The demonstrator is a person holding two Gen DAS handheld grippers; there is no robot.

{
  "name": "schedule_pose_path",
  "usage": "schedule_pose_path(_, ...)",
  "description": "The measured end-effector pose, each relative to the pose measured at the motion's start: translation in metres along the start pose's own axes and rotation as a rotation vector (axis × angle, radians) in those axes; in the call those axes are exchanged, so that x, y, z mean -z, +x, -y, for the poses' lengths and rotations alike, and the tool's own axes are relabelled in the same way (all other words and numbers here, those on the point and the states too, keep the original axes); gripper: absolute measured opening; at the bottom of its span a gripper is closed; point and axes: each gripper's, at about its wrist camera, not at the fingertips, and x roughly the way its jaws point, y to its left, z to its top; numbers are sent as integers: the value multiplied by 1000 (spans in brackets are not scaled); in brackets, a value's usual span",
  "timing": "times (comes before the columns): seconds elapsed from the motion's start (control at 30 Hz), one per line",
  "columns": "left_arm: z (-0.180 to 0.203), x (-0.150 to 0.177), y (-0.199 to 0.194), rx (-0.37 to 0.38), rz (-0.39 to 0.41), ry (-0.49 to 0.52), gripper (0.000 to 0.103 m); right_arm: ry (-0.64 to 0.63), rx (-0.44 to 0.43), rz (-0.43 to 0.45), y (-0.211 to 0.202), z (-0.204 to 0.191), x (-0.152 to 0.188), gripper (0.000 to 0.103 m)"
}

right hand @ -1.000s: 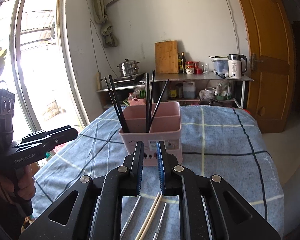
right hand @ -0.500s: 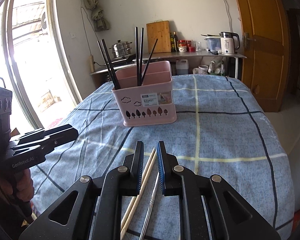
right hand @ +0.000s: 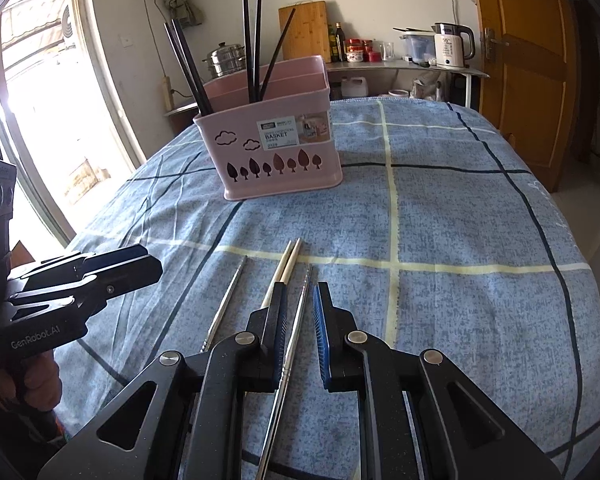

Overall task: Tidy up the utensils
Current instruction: 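Move both tools down to the silver metal chopsticks on the cloth, then close the left tool on a silver chopstick while the right tool grasps another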

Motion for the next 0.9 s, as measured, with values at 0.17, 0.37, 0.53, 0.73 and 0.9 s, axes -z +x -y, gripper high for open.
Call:
schedule_pose_path(0.17,-1,-1,22,5,-56,-19,34,0,8,-43,14,1,2,14)
schedule_pose_path(0.37,-2,-2,41,7,-97,-34,34,7,10,-80,25,2,4,14)
schedule_pose_path(0.53,2,-5,52,-2,-119,-24,33,-5,16,-101,33,-2,3,14)
schedule_pose_path(0.73,14,-6,64,-51,-138,40,33,-6,19,-108,35,-1,3,12)
schedule_pose_path(0.9,16,-6,64,-74,-139,79,17,0,42,-111,31,6,4,8)
